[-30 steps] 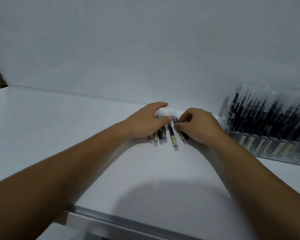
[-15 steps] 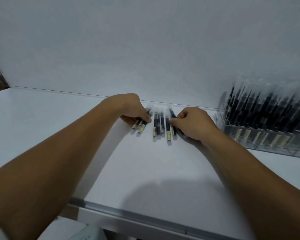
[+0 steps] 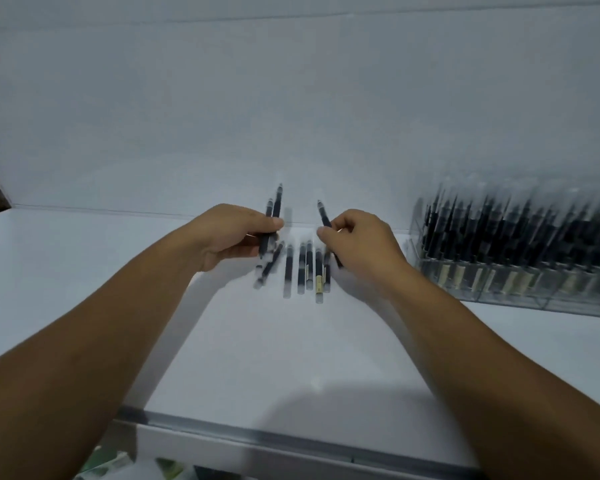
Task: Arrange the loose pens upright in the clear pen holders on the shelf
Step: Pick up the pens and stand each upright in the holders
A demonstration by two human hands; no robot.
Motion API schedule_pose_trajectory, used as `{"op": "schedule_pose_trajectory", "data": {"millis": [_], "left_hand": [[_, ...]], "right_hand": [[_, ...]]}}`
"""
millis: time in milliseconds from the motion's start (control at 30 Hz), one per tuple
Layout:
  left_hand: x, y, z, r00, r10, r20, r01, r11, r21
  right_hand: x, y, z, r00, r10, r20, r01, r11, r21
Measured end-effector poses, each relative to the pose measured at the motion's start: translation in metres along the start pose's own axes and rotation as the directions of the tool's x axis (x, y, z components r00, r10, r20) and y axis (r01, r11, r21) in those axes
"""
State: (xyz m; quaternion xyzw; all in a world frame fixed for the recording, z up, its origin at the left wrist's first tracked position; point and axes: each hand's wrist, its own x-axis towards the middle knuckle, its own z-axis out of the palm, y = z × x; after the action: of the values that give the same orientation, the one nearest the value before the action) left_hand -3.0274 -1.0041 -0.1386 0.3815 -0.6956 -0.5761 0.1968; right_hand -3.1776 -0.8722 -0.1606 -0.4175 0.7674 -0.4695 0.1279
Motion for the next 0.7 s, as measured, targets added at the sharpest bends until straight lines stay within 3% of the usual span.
{"op": "schedule_pose_trajectory", "data": {"millis": [167, 367, 533, 700], "left_hand": [[-0.027, 0.017, 0.03, 0.971, 0.236, -0.042, -0.24, 0.965, -0.108], [-0.054, 0.036, 0.101, 0.894, 0.431, -0.118, -0.445, 0.835, -0.323], [-0.064, 0.051, 0.174, 0.841, 0.54, -0.034, -0.508, 0.764, -0.398], [-0.066, 0.05, 0.229, 0.827, 0.563, 0.015, -0.496, 0.741, -0.452]], "right_hand": [[-0.017, -0.022, -0.027, 0.995, -0.098, -0.02, 0.098, 0.994, 0.048], [-0.053, -0.013, -0.095, 0.975, -0.187, -0.123, 0.198, 0.977, 0.082], [-0.076, 0.017, -0.157, 0.933, -0.171, -0.316, 0.204, 0.976, 0.074], [-0.087, 0.046, -0.205, 0.883, -0.119, -0.454, 0.163, 0.985, 0.059]]}}
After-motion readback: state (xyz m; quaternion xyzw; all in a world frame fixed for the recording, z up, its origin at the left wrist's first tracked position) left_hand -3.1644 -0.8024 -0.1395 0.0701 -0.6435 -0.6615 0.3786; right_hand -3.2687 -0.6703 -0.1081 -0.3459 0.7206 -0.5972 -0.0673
